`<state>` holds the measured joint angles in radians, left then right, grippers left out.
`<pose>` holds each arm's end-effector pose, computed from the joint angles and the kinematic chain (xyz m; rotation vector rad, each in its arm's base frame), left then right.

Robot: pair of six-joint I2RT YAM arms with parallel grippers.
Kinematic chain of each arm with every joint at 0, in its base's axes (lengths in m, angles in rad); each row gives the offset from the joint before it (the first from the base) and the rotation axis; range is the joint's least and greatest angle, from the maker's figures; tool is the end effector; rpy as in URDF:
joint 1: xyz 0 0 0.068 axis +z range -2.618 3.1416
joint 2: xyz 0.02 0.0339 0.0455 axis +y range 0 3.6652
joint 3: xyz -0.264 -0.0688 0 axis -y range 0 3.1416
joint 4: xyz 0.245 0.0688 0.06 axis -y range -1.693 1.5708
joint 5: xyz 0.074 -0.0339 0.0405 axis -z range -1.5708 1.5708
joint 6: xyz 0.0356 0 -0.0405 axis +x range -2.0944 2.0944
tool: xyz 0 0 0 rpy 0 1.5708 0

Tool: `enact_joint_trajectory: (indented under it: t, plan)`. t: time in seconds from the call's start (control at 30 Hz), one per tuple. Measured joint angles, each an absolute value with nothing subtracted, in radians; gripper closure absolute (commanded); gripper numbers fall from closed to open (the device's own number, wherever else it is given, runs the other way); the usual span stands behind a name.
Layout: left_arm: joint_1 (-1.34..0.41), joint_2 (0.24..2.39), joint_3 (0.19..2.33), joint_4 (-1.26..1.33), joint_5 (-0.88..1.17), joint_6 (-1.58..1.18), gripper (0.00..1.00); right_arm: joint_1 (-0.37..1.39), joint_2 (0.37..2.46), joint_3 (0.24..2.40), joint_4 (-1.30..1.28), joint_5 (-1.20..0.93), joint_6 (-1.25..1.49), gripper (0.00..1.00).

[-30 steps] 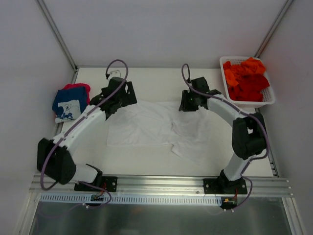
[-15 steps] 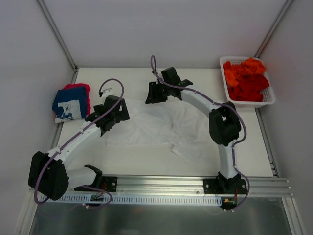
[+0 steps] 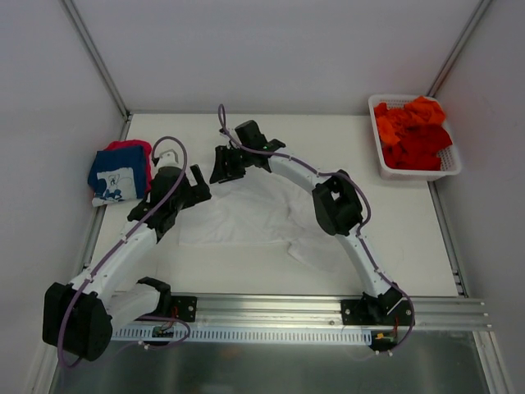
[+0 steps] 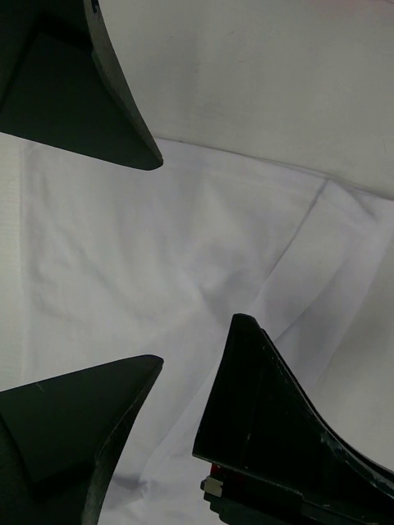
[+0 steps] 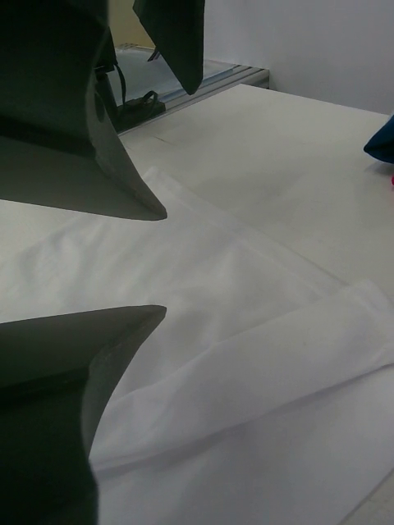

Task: Fold and stack the t-shirts
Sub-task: Fold the tshirt

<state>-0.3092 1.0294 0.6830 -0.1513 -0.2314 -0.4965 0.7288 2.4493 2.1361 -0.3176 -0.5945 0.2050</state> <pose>0.2218 -0.0623 0.2611 -0.3343 2.0369 -0.2600 0.4032 0.3867 0.2026 -0.9405 2.1274 1.1542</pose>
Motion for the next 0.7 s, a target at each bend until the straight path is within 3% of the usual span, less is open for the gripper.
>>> enact_joint_trajectory:
  t: [0.7]
  plan:
    - [-0.303,0.960,0.638,-0.125,-0.175,-0.485,0.02,0.712,2.564,2.294,-0.474,-0.344,0.114,0.47]
